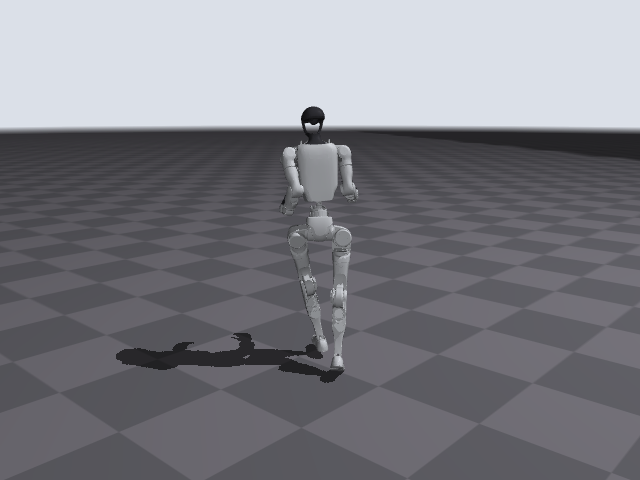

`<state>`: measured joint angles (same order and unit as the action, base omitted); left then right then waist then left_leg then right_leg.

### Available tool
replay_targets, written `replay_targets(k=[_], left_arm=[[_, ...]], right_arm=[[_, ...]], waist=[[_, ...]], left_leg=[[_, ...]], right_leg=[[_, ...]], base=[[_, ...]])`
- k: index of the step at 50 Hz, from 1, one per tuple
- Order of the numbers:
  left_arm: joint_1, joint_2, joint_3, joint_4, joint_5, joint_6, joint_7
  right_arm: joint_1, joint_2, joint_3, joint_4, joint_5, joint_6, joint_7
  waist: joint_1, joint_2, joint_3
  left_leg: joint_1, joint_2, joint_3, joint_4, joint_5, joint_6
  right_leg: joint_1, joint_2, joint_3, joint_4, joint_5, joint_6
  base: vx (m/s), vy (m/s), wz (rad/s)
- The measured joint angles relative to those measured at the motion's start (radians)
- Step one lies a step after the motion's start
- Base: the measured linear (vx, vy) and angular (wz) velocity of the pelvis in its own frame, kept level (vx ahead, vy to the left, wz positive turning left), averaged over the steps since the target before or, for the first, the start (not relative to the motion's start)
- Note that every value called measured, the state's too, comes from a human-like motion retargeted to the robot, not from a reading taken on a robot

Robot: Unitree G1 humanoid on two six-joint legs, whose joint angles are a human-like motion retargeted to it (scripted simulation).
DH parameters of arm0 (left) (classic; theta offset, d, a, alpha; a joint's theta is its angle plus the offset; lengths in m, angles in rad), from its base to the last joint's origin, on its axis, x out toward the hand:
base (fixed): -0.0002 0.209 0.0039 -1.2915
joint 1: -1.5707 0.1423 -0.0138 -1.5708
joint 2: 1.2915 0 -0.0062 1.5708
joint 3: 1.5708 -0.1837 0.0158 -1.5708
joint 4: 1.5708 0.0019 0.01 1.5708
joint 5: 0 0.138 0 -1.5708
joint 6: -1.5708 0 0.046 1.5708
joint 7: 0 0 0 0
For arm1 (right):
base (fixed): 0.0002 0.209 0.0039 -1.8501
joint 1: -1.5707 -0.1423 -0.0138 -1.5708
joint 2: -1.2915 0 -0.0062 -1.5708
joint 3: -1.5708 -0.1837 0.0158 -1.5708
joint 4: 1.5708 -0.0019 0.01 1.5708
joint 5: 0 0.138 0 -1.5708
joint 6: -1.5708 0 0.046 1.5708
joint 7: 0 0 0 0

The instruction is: Walk run

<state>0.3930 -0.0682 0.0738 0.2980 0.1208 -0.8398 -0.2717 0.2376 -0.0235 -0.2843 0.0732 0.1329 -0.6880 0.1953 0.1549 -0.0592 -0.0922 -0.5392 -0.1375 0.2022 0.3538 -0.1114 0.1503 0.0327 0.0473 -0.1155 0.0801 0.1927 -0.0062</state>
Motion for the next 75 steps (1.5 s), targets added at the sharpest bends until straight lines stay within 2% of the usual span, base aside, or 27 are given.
replay_targets(k=[3, 5, 8, 10, 14, 15, 18, 22, 25, 27, 28, 34, 37, 41, 43, 45, 48, 50, 53, 55, 60, 64, 66, 67, 69, 72, 75], left_arm=[[-0.018, 0.015, 0.009, -0.015, 0.018, 0.004, 0.008], [-0.04, 0.018, 0.021, -0.038, 0.016, 0.013, 0.027], [-0.064, 0.018, 0.015, -0.078, 0.006, 0.024, 0.068], [-0.135, 0.019, 0.069, -0.075, -0.007, 0.019, 0.067], [-0.222, -0.001, 0.013, -0.065, 0.053, 0.011, 0.149], [-0.229, -0.005, -0.013, -0.067, 0.074, 0.012, 0.179], [-0.222, -0.012, -0.07, -0.072, 0.06, 0.014, 0.181], [-0.19, -0.006, -0.097, -0.069, 0.003, 0.027, 0.144], [-0.162, 0.023, -0.089, -0.089, -0.048, 0.034, 0.099], [-0.132, 0.051, -0.069, -0.117, -0.069, 0.033, 0.061], [-0.108, 0.053, -0.054, -0.125, -0.067, 0.025, 0.034], [-0.054, -0.027, -0.02, -0.061, -0.047, 0.004, 0.012], [-0.024, -0.029, -0.003, -0.044, -0.043, 0.006, -0.015], [-0.031, -0.019, 0.012, -0.015, -0.033, 0.01, -0.005], [-0.053, -0.03, 0.027, -0.014, -0.027, 0.015, 0.007], [-0.079, -0.045, 0.045, -0.033, -0.024, 0.021, 0.022], [-0.11, -0.044, 0.03, -0.067, -0.039, 0.032, 0.062], [-0.18, -0.033, 0.071, -0.054, -0.067, 0.024, 0.05], [-0.247, -0.026, 0.058, -0.051, -0.04, 0.022, 0.079], [-0.259, -0.016, 0.006, -0.065, -0.003, 0.02, 0.145], [-0.222, 0.005, -0.059, -0.063, -0.036, 0.03, 0.14], [-0.169, 0.03, -0.066, -0.061, -0.103, 0.038, 0.105], [-0.147, 0.046, -0.062, -0.069, -0.13, 0.044, 0.074], [-0.135, 0.056, -0.049, -0.075, -0.139, 0.046, 0.056], [-0.097, 0.063, 0.019, -0.075, -0.133, 0.037, 0.005], [-0.084, -0.016, 0.085, 0.003, -0.075, 0.015, 0.002], [-0.043, -0.091, 0.085, 0.046, -0.101, 0.019, 0.08]], right_arm=[[0.034, 0.003, 0.004, 0.006, -0.02, 0.021, 0.035], [0.038, 0.01, 0.011, 0.027, -0.026, 0.032, 0.059], [0.088, 0.033, -0.001, 0.082, -0.051, 0.019, 0.116], [0.115, 0.05, -0.008, 0.126, -0.079, 0.019, 0.159], [0.221, 0.049, -0.01, 0.169, -0.1, 0.002, 0.156], [0.248, 0.053, -0.023, 0.172, -0.098, -0.003, 0.155], [0.307, 0.06, -0.052, 0.164, -0.081, -0.012, 0.141], [0.301, 0.072, -0.08, 0.135, -0.082, -0.026, 0.096], [0.227, 0.078, -0.089, 0.089, -0.126, -0.03, 0.031], [0.167, 0.086, -0.079, 0.04, -0.151, -0.018, -0.012], [0.144, 0.084, -0.069, 0.019, -0.149, -0.015, -0.034], [-0.033, 0.026, -0.073, 0.007, 0.013, -0.057, -0.073], [-0.048, 0.0, -0.042, -0.02, 0.063, -0.059, -0.06], [-0.006, -0.006, -0.052, -0.052, 0.047, -0.022, 0.017], [0.015, 0.0, -0.059, -0.045, 0.02, 0.008, 0.053], [0.027, 0.011, -0.051, -0.023, -0.002, 0.025, 0.074], [0.077, 0.033, -0.045, 0.053, -0.04, 0.015, 0.106], [0.125, 0.045, -0.039, 0.124, -0.047, 0.003, 0.135], [0.204, 0.018, 0.007, 0.188, -0.016, -0.001, 0.156], [0.258, 0.012, -0.028, 0.203, 0.002, -0.005, 0.192], [0.346, 0.012, -0.097, 0.196, -0.055, -0.039, 0.155], [0.279, 0.026, -0.132, 0.165, -0.147, -0.047, 0.028], [0.214, 0.042, -0.142, 0.134, -0.185, -0.033, -0.031], [0.184, 0.05, -0.137, 0.115, -0.196, -0.026, -0.059], [0.142, 0.056, -0.088, 0.088, -0.191, -0.028, -0.12], [-0.005, 0.021, -0.129, 0.129, -0.139, -0.1, -0.163], [-0.092, -0.021, -0.066, 0.134, -0.147, -0.106, -0.165]], waist=[[0.042, -0.047, 0.0], [0.063, -0.089, 0.009], [-0.028, -0.106, 0.023], [-0.079, -0.038, -0.008], [-0.051, 0.087, -0.041], [-0.072, 0.094, -0.044], [-0.188, 0.124, -0.05], [-0.303, 0.129, -0.057], [-0.296, 0.096, -0.04], [-0.274, 0.116, -0.045], [-0.25, 0.123, -0.044], [-0.193, 0.098, -0.076], [-0.092, 0.017, -0.049], [0.017, -0.028, -0.029], [0.062, -0.037, -0.014], [0.077, -0.062, 0.015], [-0.012, -0.075, 0.011], [-0.065, 0.016, -0.026], [-0.018, 0.071, -0.057], [-0.022, 0.075, -0.056], [-0.196, 0.127, -0.047], [-0.278, 0.171, -0.021], [-0.288, 0.15, 0.007], [-0.29, 0.133, 0.016], [-0.247, 0.132, 0.005], [-0.209, 0.153, -0.003], [-0.137, 0.108, -0.006]], left_leg=[[0.029, -0.012, 0.103, -0.192, 0.038, 0.098], [0.061, 0.084, 0.212, -0.146, 0.03, 0.111], [0.034, -0.107, -0.147, 0.154, -0.229, 0.111], [0.068, 0.055, -0.092, 0.226, -0.277, 0.111], [0.21, 0.125, -0.152, 0.178, -0.322, 0.111], [0.252, 0.095, -0.185, 0.128, -0.29, 0.111], [0.385, 0.049, -0.242, -0.009, -0.115, 0.094], [0.54, 0.05, -0.268, -0.086, 0.181, -0.02], [0.613, 0.042, -0.245, 0.002, 0.415, -0.159], [0.539, 0.045, -0.265, 0.231, 0.541, -0.268], [0.493, 0.046, -0.24, 0.369, 0.595, -0.28], [0.101, 0.066, -0.137, 0.718, 0.23, -0.165], [-0.04, 0.028, -0.055, 0.553, 0.068, -0.106], [-0.071, 0.029, 0.056, 0.069, -0.034, 0.018], [-0.041, -0.006, 0.032, -0.129, -0.035, 0.017], [-0.017, 0.001, 0.041, -0.171, 0.108, 0.111], [0.03, 0.002, -0.017, 0.078, -0.144, 0.111], [-0.017, -0.026, -0.266, 0.203, -0.219, 0.111], [0.109, 0.11, -0.12, 0.2, -0.308, 0.111], [0.212, 0.061, -0.154, 0.088, -0.268, 0.111], [0.428, 0.032, -0.262, -0.085, 0.004, 0.027], [0.548, 0.087, -0.25, -0.076, 0.287, -0.107], [0.566, 0.055, -0.276, 0.053, 0.416, -0.206], [0.55, 0.026, -0.289, 0.158, 0.477, -0.258], [0.444, 0.045, -0.22, 0.43, 0.549, -0.304], [0.207, 0.151, -0.169, 0.78, 0.333, -0.214], [0.086, 0.096, -0.045, 0.675, 0.171, -0.145]], right_leg=[[0.078, -0.008, -0.047, 0.016, 0.189, 0.097], [0.083, 0.01, -0.022, 0.121, 0.308, 0.126], [-0.044, 0.04, -0.009, 0.638, 0.331, 0.206], [-0.12, 0.196, 0.089, 0.651, 0.331, 0.163], [-0.317, 0.138, 0.032, 0.692, 0.018, -0.053], [-0.367, 0.088, 0.014, 0.672, -0.056, -0.085], [-0.464, -0.038, 0.004, 0.463, -0.152, -0.011], [-0.503, -0.038, 0.2, 0.103, -0.284, 0.053], [-0.482, -0.098, 0.204, 0.02, -0.12, 0.154], [-0.479, -0.006, 0.223, 0.157, -0.288, -0.057], [-0.445, 0.048, 0.301, 0.224, -0.344, -0.086], [-0.281, 0.017, 0.211, 0.195, -0.388, -0.121], [-0.166, -0.014, 0.164, 0.1, -0.212, -0.098], [-0.015, 0.001, 0.078, 0.023, 0.111, 0.024], [0.048, 0.008, 0.047, 0.033, 0.254, 0.104], [0.064, 0.013, 0.088, 0.177, 0.331, 0.204], [-0.021, 0.085, 0.004, 0.562, 0.331, 0.18], [-0.129, 0.192, 0.014, 0.635, 0.303, 0.137], [-0.281, 0.126, 0.033, 0.738, 0.054, 0.004], [-0.381, 0.038, 0.037, 0.719, -0.086, -0.064], [-0.524, -0.055, 0.043, 0.34, -0.199, -0.029], [-0.5, -0.039, 0.268, 0.045, -0.3, 0.036], [-0.466, -0.085, 0.238, 0.031, -0.187, 0.072], [-0.451, -0.096, 0.209, 0.061, -0.135, 0.06], [-0.425, -0.036, 0.22, 0.167, -0.292, -0.058], [-0.371, -0.038, 0.136, 0.215, -0.377, -0.052], [-0.254, -0.021, 0.198, 0.13, -0.362, -0.091]], base=[[1.33, -0.33, 0.5], [1.48, -1.0, 0.41], [1.71, -0.2, 1.96], [1.47, 0.08, 0.85], [1.34, 0.21, 0.46], [1.47, 0.12, 2.12], [1.33, 0.08, 2.51], [1.34, -0.19, 1.76], [1.47, -0.41, 0.38], [1.4, -0.4, -0.07], [1.44, -0.35, 0.26], [1.3, -0.14, 0.95], [1.3, -0.22, 0.02], [1.33, -0.21, 0.54], [1.11, -0.26, 0.15], [1.45, -0.66, 0.41], [1.78, -0.61, 1.74], [1.61, 0.19, 0.94], [1.2, 0.03, -0.16], [1.41, 0.01, 1.01], [1.32, -0.14, 2.01], [1.21, -0.19, 1.28], [1.31, -0.39, 0.79], [1.19, -0.47, 0.47], [1.63, -0.7, -0.17], [1.23, -0.35, 0.77], [1.2, 0.0, -0.12]])
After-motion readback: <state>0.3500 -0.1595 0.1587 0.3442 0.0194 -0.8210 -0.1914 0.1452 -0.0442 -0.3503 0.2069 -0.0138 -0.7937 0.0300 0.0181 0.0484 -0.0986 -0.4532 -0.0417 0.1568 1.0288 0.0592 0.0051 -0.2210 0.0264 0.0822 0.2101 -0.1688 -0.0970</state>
